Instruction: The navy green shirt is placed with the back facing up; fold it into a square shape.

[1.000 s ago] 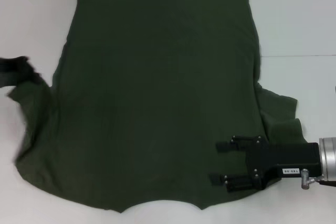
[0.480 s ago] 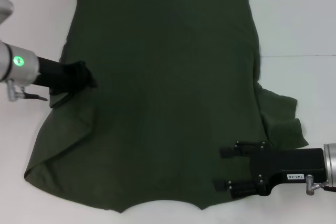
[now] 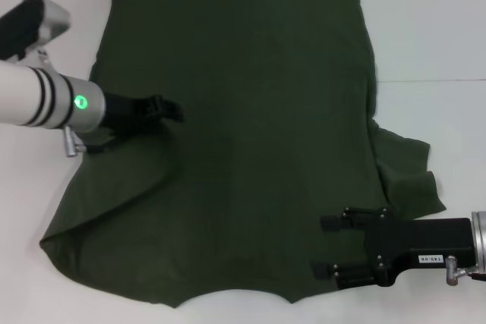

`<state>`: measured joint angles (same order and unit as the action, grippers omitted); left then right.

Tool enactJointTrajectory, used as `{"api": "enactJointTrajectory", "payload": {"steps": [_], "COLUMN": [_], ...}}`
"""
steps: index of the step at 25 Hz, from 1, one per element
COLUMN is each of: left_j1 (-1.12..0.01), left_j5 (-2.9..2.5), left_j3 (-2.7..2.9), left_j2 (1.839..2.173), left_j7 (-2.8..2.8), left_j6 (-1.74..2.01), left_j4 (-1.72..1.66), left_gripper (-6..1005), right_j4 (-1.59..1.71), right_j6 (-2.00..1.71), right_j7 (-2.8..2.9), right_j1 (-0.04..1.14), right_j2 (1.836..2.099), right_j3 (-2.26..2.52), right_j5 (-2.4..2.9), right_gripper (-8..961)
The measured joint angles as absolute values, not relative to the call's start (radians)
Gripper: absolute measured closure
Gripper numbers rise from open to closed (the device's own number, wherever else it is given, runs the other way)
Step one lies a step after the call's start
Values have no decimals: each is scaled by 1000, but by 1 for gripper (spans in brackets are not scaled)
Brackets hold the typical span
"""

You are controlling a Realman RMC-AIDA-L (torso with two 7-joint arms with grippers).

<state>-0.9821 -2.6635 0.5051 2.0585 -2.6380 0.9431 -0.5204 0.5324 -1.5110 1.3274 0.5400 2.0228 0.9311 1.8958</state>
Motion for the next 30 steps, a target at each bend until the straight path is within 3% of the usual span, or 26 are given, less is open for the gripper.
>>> {"api": "enactJointTrajectory", "payload": {"steps": [8, 12, 14, 23, 30], "left_j1": [-988, -954, -925, -713, -651], "left_j5": [-2633, -2622, -2578, -2155, -2056], "left_j3": [634, 740, 747, 711, 614], "left_j2": [2146, 2168, 2163, 2067, 2072], "left_j7": [-2489, -2479, -2483, -2467, -2335], "left_j6": [839, 805, 804, 817, 756], "left_j4": [-567, -646, -672, -640, -562], "left_gripper": [263, 116, 105, 73, 74], "right_j4": [532, 532, 532, 529, 529], "right_j6": [-1506, -1506, -1507, -1506, -1503], "right_j7": [1331, 1334, 1334, 1335, 1335], "right_j1": [539, 539, 539, 538, 538], "right_j2": [2021, 2021, 2021, 2021, 2020], "right_j3": [931, 929, 927, 926, 930], "right_j5": [1896, 1896, 1896, 1896, 1896], "right_gripper": [38, 38, 37, 43, 50]}}
